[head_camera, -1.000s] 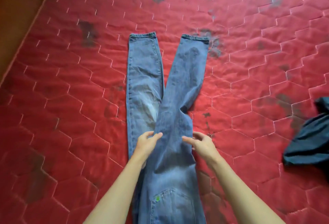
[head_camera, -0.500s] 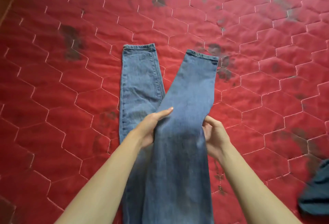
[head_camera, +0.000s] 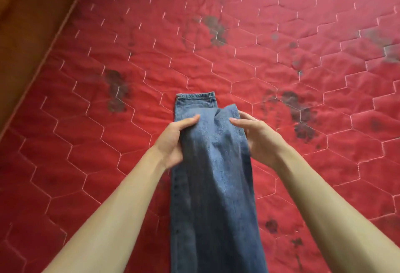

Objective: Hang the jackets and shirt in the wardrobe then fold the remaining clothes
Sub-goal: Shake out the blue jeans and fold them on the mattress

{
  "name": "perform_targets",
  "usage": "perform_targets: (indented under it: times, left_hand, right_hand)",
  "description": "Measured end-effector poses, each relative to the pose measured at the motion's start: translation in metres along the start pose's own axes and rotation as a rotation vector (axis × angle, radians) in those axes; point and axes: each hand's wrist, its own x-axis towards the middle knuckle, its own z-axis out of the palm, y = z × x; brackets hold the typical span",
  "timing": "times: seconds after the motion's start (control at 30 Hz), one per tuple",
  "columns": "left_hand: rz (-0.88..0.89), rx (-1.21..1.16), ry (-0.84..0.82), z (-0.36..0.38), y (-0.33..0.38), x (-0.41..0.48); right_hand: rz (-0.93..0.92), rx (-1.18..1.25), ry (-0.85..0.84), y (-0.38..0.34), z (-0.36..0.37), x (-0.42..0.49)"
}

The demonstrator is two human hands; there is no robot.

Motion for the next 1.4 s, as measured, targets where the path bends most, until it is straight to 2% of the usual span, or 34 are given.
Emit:
perform_targets:
  times: [0.17,0.3,0.4,0.47,0.57,0.73,0.83,1.03,1.13,1.27,1.4]
  left_hand:
    - [0.196,-0.026,-0.001,-0.021,0.033,0.025]
    - [0.316,0.107,0.155,-0.036,0.046,0.054]
    - [0.379,0.248,0.282,-0.049,0.041,0.079]
    - [0.380,0.357,0.339,-0.059,0.031,0.090]
    - [0.269,0.409,0.354,-0.074,0.009,0.094]
    - [0.148,0.331,0.477,-0.093,-0.035,0.059]
    - [0.084,0.318,0.433,-0.092,-0.071,0.020]
    - [-0.014,0.254,0.311,-0.082,-0.150,-0.050]
    - [-0.068,0.210,0.312,-0.072,-0.181,-0.082]
    - [0.018,0.336,0.335,-0.058,-0.188,-0.102]
    - [0.128,0.394,0.151,-0.038,-0.164,-0.099]
  right_hand:
    - [-0.157,-0.076,0.158,-0.011,0.025,0.049]
    - [-0.200,-0.120,0.238,-0.003,0.036,0.087]
    - [-0.206,-0.266,0.397,0.020,0.026,0.116]
    - [-0.204,-0.445,0.511,0.040,0.014,0.130]
    - [-0.162,-0.644,0.596,0.068,-0.009,0.135]
    - [-0.211,-0.502,0.576,0.089,-0.029,0.113]
    - [-0.156,-0.455,0.558,0.098,-0.033,0.083]
    - [0.061,-0.557,0.256,0.142,-0.031,-0.021]
    - [0.107,-0.595,0.260,0.172,-0.043,-0.066]
    - [0.055,-0.549,0.329,0.192,-0.048,-0.098]
    - [-0.089,-0.622,0.370,0.179,-0.035,-0.104]
